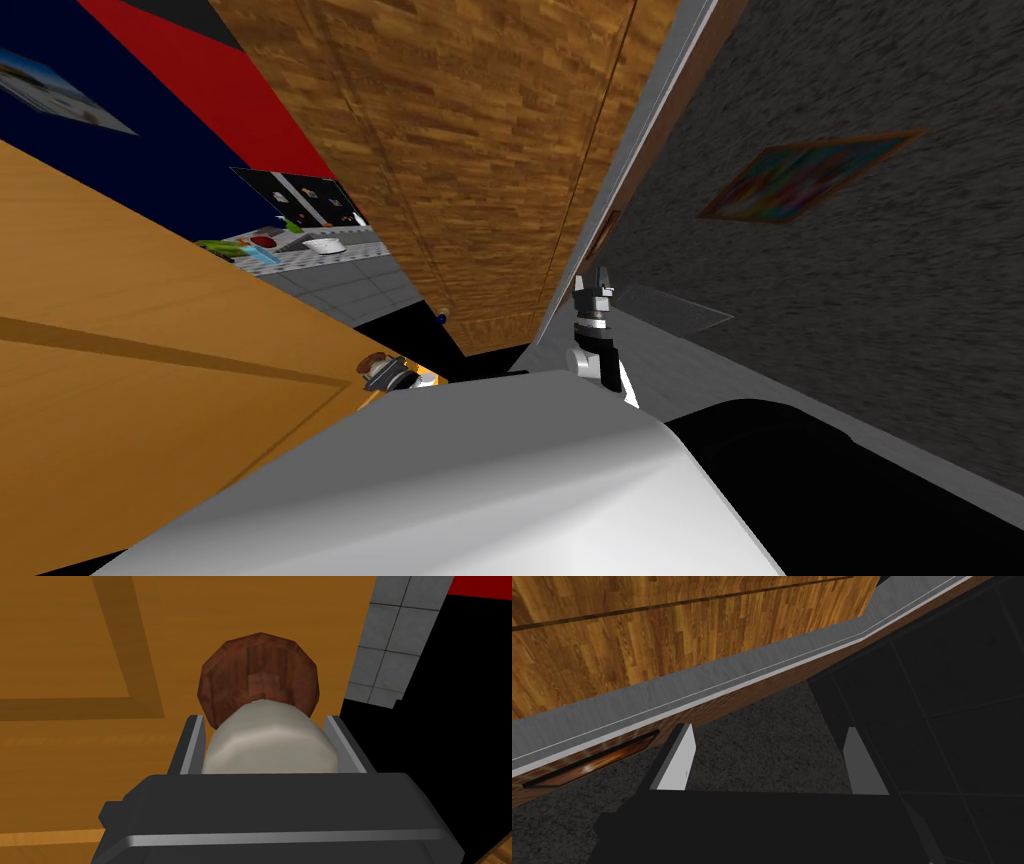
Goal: Push the door open
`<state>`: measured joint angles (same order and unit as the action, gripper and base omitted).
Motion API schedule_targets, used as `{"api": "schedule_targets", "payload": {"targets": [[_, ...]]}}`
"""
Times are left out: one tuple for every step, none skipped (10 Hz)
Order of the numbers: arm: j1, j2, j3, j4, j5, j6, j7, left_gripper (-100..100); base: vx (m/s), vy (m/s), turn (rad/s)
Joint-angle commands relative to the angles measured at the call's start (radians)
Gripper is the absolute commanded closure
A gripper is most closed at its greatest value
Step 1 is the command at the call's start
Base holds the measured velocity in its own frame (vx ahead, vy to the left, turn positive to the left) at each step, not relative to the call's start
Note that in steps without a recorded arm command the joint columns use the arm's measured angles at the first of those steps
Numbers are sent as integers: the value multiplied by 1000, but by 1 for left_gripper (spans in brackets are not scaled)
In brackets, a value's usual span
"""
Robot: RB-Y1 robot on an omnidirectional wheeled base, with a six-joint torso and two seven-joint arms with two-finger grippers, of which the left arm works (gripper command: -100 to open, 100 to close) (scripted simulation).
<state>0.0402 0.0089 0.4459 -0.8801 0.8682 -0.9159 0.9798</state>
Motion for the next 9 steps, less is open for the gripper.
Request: {"api": "schedule_targets", "payload": {"targets": [[-20, 25, 18, 45, 7, -25, 12, 100, 132, 66, 30], [-23, 19, 38, 50, 21, -31, 5, 100, 156, 68, -14], [-24, 17, 43, 51, 24, -33, 3, 100, 177, 67, 19], [-26, 20, 35, 60, 19, -27, 8, 100, 75, 33, 17], [-42, 38, 61, 74, 37, -62, 0, 100, 12, 95, -138], [-48, 43, 71, 78, 44, -75, -4, 100, 12, 155, -148], [-55, 47, 81, 83, 52, -88, -9, 100, 29, 188, -98], [-62, 52, 93, 89, 60, -104, -14, 100, 5, 197, -120], [-70, 56, 106, 95, 69, -120, -20, 100, -13, 182, -122]]}}
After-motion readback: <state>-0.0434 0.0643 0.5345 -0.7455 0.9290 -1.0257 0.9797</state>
